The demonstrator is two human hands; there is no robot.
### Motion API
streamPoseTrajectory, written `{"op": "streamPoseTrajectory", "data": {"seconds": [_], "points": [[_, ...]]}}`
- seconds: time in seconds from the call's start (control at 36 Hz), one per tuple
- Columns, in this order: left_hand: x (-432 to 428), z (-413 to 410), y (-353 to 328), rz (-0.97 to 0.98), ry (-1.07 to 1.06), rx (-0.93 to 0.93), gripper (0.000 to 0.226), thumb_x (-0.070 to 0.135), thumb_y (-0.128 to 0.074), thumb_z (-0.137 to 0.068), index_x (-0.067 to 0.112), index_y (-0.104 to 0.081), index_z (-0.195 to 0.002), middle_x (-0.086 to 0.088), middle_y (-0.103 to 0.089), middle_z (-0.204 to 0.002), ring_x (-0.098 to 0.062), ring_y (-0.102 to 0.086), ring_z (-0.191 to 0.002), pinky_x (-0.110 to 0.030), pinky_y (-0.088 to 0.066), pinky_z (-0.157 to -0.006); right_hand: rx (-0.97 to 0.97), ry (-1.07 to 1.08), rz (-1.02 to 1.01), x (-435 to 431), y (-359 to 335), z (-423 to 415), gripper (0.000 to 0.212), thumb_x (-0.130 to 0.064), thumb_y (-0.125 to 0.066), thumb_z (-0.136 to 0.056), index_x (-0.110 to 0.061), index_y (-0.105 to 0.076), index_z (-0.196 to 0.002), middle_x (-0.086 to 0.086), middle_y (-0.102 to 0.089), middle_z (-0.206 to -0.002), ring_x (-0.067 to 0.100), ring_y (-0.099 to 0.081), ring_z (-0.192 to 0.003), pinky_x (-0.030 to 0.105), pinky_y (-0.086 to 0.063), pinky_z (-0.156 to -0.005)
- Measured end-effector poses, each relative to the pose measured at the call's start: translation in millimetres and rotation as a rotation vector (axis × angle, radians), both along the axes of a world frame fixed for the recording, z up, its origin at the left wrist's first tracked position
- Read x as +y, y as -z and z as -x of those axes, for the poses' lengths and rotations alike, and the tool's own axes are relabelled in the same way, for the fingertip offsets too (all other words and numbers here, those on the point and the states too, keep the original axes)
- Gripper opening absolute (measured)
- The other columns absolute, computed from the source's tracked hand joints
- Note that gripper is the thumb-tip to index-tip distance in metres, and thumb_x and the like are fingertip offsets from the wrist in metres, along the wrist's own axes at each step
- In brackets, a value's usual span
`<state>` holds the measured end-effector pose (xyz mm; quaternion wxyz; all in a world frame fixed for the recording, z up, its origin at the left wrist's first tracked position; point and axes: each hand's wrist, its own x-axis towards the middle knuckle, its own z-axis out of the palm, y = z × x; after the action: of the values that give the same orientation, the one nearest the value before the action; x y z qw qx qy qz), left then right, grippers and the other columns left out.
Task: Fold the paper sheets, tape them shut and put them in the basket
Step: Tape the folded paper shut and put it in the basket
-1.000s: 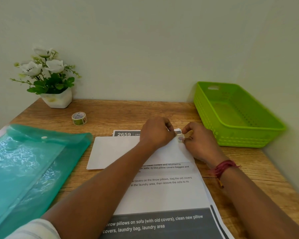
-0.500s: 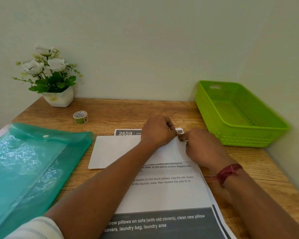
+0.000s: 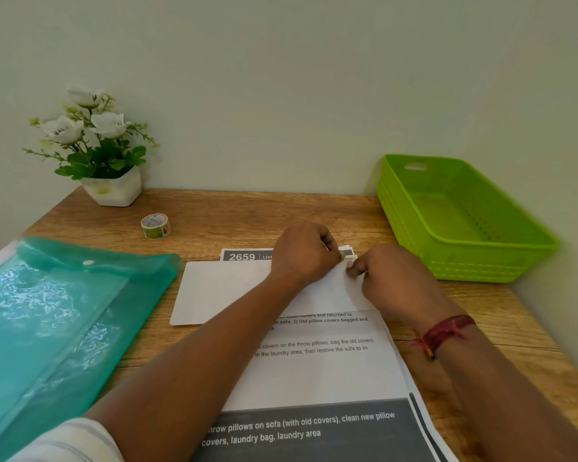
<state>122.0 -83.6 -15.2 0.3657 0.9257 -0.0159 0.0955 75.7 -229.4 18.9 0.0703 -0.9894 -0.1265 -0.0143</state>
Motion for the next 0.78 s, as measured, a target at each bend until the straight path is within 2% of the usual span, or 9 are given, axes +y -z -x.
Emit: {"op": "streamPoseTrajectory", "data": {"seconds": [0.08,0.28,0.33,0.42,0.56,0.78], "points": [[0.2,0.3,-0.5,-0.003,0.014,-0.004,0.013,0.031,-0.077,-0.076,0.029,-0.067,-0.069,0.014,-0.059,-0.068,-0.014,-0.064,-0.078,-0.024,-0.039,-0.063,-0.018,0.024,-0.002,-1.3,1.0,-2.9,0.034,-0.012,-0.053,-0.093,-0.031,-0.072,-0.114,0.000,-0.069,-0.114,0.025,-0.062,-0.102,0.030,-0.047,-0.078],[-0.4,-0.7,1.0,-0.006,0.027,-0.010,0.017,0.031,-0.077,-0.078,0.031,-0.064,-0.066,0.016,-0.057,-0.066,-0.015,-0.064,-0.076,-0.024,-0.043,-0.063,-0.042,0.065,0.035,-3.2,2.5,-5.6,0.030,-0.016,-0.051,-0.092,-0.019,-0.072,-0.112,0.004,-0.070,-0.111,0.025,-0.062,-0.099,0.033,-0.051,-0.082],[-0.5,-0.8,1.0,-0.001,0.035,-0.011,0.016,0.030,-0.077,-0.078,0.030,-0.065,-0.067,0.016,-0.057,-0.065,-0.015,-0.064,-0.076,-0.024,-0.042,-0.063,-0.054,0.041,0.039,-4.3,3.5,-6.4,0.034,-0.014,-0.050,-0.092,-0.022,-0.071,-0.117,0.003,-0.069,-0.115,0.026,-0.062,-0.102,0.032,-0.049,-0.081],[-1.0,-0.3,0.6,0.003,0.039,-0.009,0.016,0.029,-0.076,-0.078,0.029,-0.065,-0.067,0.016,-0.055,-0.062,-0.014,-0.061,-0.072,-0.023,-0.040,-0.062,-0.056,0.024,0.051,-2.7,5.2,-7.7,0.036,-0.016,-0.048,-0.094,-0.025,-0.068,-0.123,0.005,-0.068,-0.114,0.026,-0.061,-0.101,0.028,-0.040,-0.071],[-1.4,-0.6,0.6,-0.008,0.033,-0.006,0.020,0.028,-0.076,-0.078,0.031,-0.062,-0.064,0.016,-0.055,-0.061,-0.015,-0.062,-0.072,-0.024,-0.039,-0.062,-0.050,-0.003,0.089,1.1,3.1,-6.9,0.049,-0.009,-0.047,-0.093,-0.033,-0.058,-0.133,0.007,-0.064,-0.119,0.025,-0.058,-0.108,0.025,-0.032,-0.071],[-2.4,0.2,1.0,-0.007,0.026,-0.013,0.020,0.030,-0.077,-0.077,0.031,-0.062,-0.064,0.016,-0.056,-0.065,-0.016,-0.064,-0.078,-0.024,-0.040,-0.063,-0.056,-0.036,0.120,1.2,3.6,-6.0,0.051,-0.009,-0.045,-0.094,-0.032,-0.053,-0.138,0.009,-0.060,-0.116,0.025,-0.059,-0.106,0.026,-0.032,-0.068]]}}
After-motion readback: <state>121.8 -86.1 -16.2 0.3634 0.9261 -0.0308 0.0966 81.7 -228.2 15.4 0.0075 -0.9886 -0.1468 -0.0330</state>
